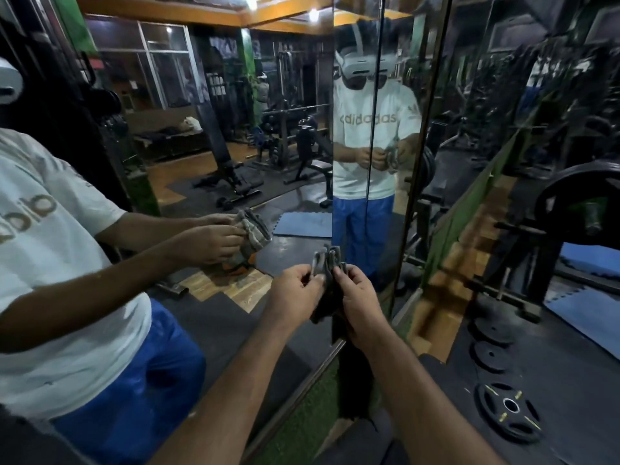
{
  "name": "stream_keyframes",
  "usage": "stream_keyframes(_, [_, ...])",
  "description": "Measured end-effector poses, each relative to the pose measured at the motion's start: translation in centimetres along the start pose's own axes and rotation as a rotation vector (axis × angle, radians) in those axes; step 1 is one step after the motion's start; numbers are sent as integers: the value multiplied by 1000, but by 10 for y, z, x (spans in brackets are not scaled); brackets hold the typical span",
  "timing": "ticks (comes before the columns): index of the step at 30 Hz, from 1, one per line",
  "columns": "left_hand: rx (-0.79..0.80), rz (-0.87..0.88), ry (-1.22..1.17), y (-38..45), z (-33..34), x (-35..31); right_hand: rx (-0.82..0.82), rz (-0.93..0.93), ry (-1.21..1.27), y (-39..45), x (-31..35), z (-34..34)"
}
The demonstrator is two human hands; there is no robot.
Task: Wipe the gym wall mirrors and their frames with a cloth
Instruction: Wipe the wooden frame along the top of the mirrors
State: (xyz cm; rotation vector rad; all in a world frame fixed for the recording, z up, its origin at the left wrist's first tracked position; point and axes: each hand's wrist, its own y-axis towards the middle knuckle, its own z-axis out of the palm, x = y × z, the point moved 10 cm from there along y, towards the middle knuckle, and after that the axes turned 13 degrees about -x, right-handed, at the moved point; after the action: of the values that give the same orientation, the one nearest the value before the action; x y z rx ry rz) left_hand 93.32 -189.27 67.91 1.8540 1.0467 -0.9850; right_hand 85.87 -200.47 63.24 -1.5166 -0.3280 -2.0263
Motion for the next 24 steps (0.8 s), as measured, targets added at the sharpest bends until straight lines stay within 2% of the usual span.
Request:
stream_keyframes(4, [-228, -34, -13, 13, -17, 6, -85, -57, -106, 13, -7, -7])
stream_keyframes(5, [-242, -16, -4, 12, -14, 0, -113, -74, -140, 17, -6, -11])
stream_keyframes(8, [-98, -1, 34, 10, 24, -14, -120, -94, -165, 33, 3, -12])
stream_keyframes(10, [-35, -68, -32, 11, 48, -18, -82, -33, -122, 44, 9, -11])
stream_keyframes(14, [-90, -295, -275, 18, 75, -27, 47, 131, -57, 84, 11, -26])
stream_keyframes(17, [-59, -271, -263, 21, 104, -51, 151, 197, 63, 112, 19, -36])
stream_keyframes(24, [-125, -253, -407, 42, 132, -100, 252, 83, 164, 139, 77, -39])
